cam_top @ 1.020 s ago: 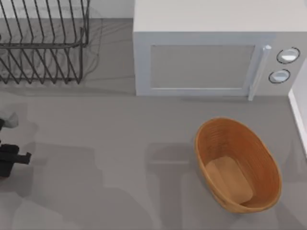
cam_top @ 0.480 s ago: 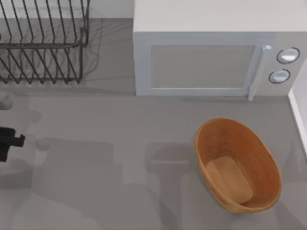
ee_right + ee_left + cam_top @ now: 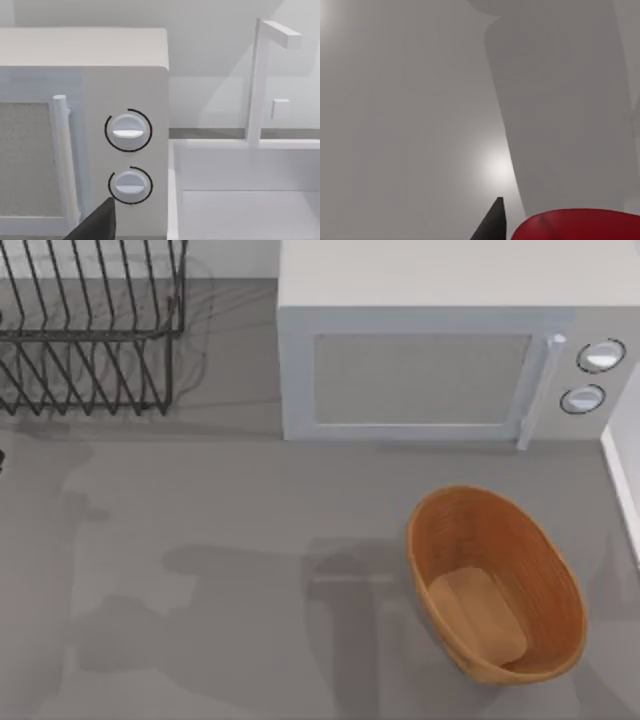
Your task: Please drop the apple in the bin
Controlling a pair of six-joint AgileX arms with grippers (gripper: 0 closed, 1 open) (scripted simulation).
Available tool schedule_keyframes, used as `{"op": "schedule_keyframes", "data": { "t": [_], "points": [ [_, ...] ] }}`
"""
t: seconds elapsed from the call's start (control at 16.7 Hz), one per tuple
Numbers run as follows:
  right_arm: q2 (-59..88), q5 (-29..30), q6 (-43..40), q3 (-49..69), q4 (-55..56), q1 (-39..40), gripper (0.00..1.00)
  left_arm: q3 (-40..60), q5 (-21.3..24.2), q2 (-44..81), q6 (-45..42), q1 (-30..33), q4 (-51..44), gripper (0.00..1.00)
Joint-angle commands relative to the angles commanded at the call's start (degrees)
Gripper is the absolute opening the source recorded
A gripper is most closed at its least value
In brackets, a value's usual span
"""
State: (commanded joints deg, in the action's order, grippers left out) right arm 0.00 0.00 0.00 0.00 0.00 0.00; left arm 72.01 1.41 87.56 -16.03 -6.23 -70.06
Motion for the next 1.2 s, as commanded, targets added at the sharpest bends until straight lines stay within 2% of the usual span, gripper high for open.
{"op": "schedule_keyframes", "data": {
  "t": [0.36, 0.54, 0.78, 1.2],
  "points": [
    [0.0, 0.0, 0.0, 0.0, 0.0, 0.0, 1.0, 0.7, 0.0, -0.4, -0.1, -0.1, -0.8, 0.0],
    [0.0, 0.0, 0.0, 0.0, 0.0, 0.0, 1.0, 4.4, -0.3, 3.0, -1.1, 3.5, -2.5, 0.0],
    [0.0, 0.0, 0.0, 0.0, 0.0, 0.0, 1.0, 18.0, -1.2, 13.4, -4.3, 15.1, -7.6, 0.0],
    [0.0, 0.0, 0.0, 0.0, 0.0, 0.0, 1.0, 55.1, -2.8, 38.0, -11.7, 43.6, -19.3, 0.0]
  ]
}}
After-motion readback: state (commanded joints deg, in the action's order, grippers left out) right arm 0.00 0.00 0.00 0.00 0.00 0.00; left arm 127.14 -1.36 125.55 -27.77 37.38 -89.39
